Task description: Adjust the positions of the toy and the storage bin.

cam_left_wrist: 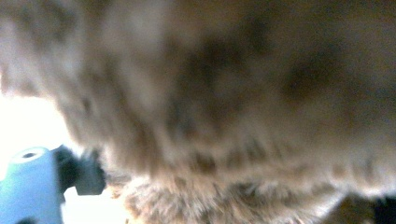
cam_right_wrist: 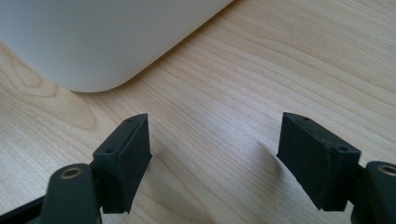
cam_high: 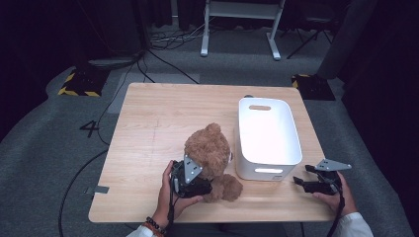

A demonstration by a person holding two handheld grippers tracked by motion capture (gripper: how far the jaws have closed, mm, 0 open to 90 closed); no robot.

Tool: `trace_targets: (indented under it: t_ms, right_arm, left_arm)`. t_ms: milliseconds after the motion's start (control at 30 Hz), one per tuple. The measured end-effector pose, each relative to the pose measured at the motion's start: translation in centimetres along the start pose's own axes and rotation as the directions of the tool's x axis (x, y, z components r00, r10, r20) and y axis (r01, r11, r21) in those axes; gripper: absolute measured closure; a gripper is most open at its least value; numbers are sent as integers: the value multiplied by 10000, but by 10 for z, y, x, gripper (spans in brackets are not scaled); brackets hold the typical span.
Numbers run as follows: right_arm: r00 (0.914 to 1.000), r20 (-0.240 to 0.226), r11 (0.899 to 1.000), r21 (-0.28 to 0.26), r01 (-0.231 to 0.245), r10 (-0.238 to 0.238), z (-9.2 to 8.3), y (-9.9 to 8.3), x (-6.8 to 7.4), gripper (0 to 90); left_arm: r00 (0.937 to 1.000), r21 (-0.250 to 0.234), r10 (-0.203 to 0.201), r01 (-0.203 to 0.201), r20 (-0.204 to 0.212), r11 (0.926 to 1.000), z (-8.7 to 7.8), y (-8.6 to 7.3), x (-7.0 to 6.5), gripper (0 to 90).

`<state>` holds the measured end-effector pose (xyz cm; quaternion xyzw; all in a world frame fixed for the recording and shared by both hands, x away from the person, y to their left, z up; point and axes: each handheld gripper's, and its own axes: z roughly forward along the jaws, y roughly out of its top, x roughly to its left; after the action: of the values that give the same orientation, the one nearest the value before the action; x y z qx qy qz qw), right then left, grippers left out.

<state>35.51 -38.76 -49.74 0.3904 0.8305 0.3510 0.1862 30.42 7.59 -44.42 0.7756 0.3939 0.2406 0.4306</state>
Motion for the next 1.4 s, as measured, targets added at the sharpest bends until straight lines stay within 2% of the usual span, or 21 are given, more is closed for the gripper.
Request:
trace_targets:
  t_ms: [67,133,167,233,267,333,367,400,467,567,767,867,900,1000,1067,1133,1300,1400]
  right_arm:
    - [10000,-5,10000,-9,-19,19,0,0,0,257]
    - [10000,-11,10000,-12,-17,16,1,-1,0,256]
    - [10000,-66,10000,-35,20,-20,1,-1,0,253]
    - [9999,-154,10000,-94,25,-26,1,0,1,251]
    - [9997,-223,9999,-155,27,-31,0,0,1,248]
    - [9993,-368,9997,-257,60,-69,0,0,2,246]
    - [9986,-506,9992,-374,124,-143,-1,1,3,246]
    - [9956,-816,9972,-627,413,-464,-6,3,8,240]
    - [9935,-959,9957,-759,536,-608,-8,4,10,237]
    - [9783,-1699,9854,-1411,952,-1188,-18,13,24,226]
    - [9699,-1960,9794,-1681,1118,-1444,-19,25,40,220]
    - [9717,-1877,9803,-1616,1138,-1437,-16,32,46,195]
    - [9749,-1753,9812,-1583,1100,-1376,-14,34,47,194]
    - [9820,-1565,9832,-1640,800,-1060,-9,39,43,224]
    - [9833,-1486,9834,-1629,803,-1049,-8,41,41,219]
    - [9827,-1497,9835,-1602,844,-1087,-3,45,39,175]
    - [9825,-1515,9837,-1592,840,-1084,4,49,38,178]
    - [9803,-1561,9824,-1601,961,-1213,12,55,36,176]
  left_arm:
    - [9997,40,204,-203,-101,9998,3,0,1,263]
    - [9995,32,267,-266,-164,9996,5,0,0,286]
    - [9982,97,535,-532,-283,9985,8,0,-1,333]
    - [9975,82,590,-587,-389,9982,10,1,-2,374]
    - [9943,129,848,-842,-647,9964,14,2,-5,389]
    - [9922,121,969,-963,-781,9953,16,3,-5,397]
    - [9925,90,898,-893,-827,9960,18,4,-4,406]
    - [9930,43,802,-802,-873,9968,21,4,-2,411]
    - [9931,0,712,-716,-933,9974,23,5,0,412]
    - [9932,-4,633,-636,-981,9980,26,7,6,413]
    - [9910,15,643,-646,-1171,9979,30,9,10,412]
    - [9907,44,519,-517,-1259,9987,33,10,14,412]
    - [9904,22,426,-427,-1311,9991,34,10,15,412]
    - [9930,-54,416,-425,-1110,9991,35,10,20,404]
    - [9934,-86,301,-313,-1103,9995,36,11,23,404]
    - [9928,-106,207,-221,-1179,9997,38,12,26,405]
    - [9917,-66,241,-251,-1264,9997,41,14,30,411]
    - [9930,-54,224,-232,-1156,9997,42,15,33,411]
